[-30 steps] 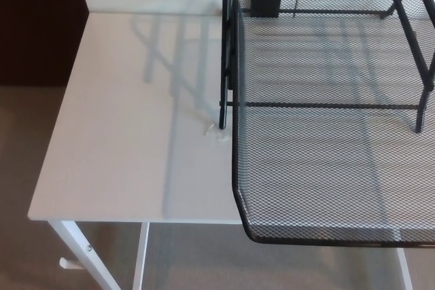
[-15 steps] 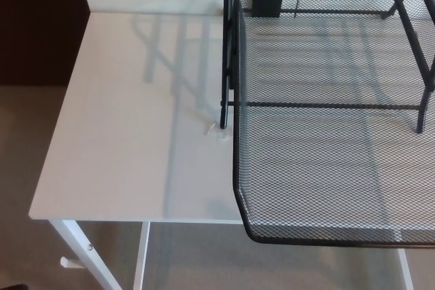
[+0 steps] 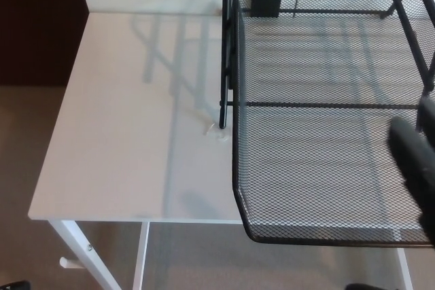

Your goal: The robot walk towards a table in front and then pushes a layer of a file tray back to its original position using its right hand

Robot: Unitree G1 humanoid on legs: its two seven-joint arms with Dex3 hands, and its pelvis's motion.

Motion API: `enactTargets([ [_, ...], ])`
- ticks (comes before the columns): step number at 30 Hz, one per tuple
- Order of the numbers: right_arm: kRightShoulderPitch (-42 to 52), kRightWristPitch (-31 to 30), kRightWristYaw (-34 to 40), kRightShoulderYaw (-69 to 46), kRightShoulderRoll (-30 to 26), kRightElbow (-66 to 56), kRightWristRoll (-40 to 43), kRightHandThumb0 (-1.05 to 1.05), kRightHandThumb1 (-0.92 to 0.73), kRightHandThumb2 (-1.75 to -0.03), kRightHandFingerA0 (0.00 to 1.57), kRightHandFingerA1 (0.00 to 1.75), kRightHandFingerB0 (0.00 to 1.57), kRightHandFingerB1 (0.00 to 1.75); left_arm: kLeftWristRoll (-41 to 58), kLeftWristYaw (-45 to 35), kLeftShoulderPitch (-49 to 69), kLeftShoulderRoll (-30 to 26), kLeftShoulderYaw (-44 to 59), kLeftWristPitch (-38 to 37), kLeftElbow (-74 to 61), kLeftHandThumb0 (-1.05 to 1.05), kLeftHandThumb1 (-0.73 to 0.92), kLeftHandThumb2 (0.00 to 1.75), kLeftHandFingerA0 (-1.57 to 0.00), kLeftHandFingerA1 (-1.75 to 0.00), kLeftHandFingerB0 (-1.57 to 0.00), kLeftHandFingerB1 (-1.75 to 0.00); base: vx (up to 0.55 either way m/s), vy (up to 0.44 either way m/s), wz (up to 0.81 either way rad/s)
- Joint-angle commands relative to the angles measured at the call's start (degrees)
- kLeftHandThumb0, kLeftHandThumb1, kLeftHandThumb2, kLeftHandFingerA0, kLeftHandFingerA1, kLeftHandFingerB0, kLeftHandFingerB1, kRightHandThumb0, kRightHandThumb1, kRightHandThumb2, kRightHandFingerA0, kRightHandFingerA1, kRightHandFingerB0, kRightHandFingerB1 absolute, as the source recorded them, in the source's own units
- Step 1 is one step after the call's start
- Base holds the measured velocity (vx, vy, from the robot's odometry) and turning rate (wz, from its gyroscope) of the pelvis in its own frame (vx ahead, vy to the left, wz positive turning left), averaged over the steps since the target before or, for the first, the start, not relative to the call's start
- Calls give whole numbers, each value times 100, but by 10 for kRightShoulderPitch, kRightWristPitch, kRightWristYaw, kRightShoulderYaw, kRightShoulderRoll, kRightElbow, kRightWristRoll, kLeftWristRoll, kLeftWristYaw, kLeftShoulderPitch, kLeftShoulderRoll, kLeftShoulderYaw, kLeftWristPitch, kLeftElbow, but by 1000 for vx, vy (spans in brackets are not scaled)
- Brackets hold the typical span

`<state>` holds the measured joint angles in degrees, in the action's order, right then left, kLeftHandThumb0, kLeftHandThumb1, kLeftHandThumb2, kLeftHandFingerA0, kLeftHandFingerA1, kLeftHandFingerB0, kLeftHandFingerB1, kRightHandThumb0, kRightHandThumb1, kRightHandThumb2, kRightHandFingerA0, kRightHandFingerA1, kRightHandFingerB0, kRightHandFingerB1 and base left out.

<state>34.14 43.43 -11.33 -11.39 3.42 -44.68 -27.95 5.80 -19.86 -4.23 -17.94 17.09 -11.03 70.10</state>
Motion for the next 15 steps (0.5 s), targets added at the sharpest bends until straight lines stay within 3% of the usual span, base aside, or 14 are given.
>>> enactTargets([
  [1,-23,5,28,35,-2,61,-208,-16,-43,-54,0,0,0,0,-1,6,-13,-13,-5,21,5,-1,19,97,-61,-84,-33,-68,0,0,0],
  [2,-25,4,32,38,-2,68,-217,-16,-38,-66,0,0,0,1,0,4,-14,-13,-5,21,5,-1,20,95,-63,-81,-33,-66,0,0,0],
  [7,-34,-13,49,62,-10,107,-268,-8,-41,-61,0,0,0,12,4,11,-21,-11,-2,31,7,11,22,97,-64,-82,-36,-67,0,0,0],
  [10,-31,-22,48,70,-14,111,-281,-9,-38,-68,0,6,0,11,5,5,-20,-12,-2,30,4,16,20,98,-60,-82,-33,-66,0,0,0],
  [12,-29,-28,53,81,-16,123,-293,-11,-41,-70,0,0,0,5,6,1,-20,-14,-1,33,3,14,21,95,-62,-80,-31,-64,0,0,0],
  [13,-28,-31,55,85,-17,127,-297,-11,-47,-54,0,4,0,12,7,2,-21,-14,-1,32,3,13,20,94,-63,-81,-33,-65,0,0,0],
  [14,-28,-32,56,88,-18,129,-298,-12,-41,-71,0,6,0,11,6,2,-22,-14,-2,33,4,13,20,93,-64,-81,-33,-65,0,0,0],
  [15,-28,-34,58,91,-19,131,-299,-12,-41,-71,0,6,0,11,5,3,-23,-15,-2,33,5,13,20,93,-64,-81,-33,-65,0,0,0],
])
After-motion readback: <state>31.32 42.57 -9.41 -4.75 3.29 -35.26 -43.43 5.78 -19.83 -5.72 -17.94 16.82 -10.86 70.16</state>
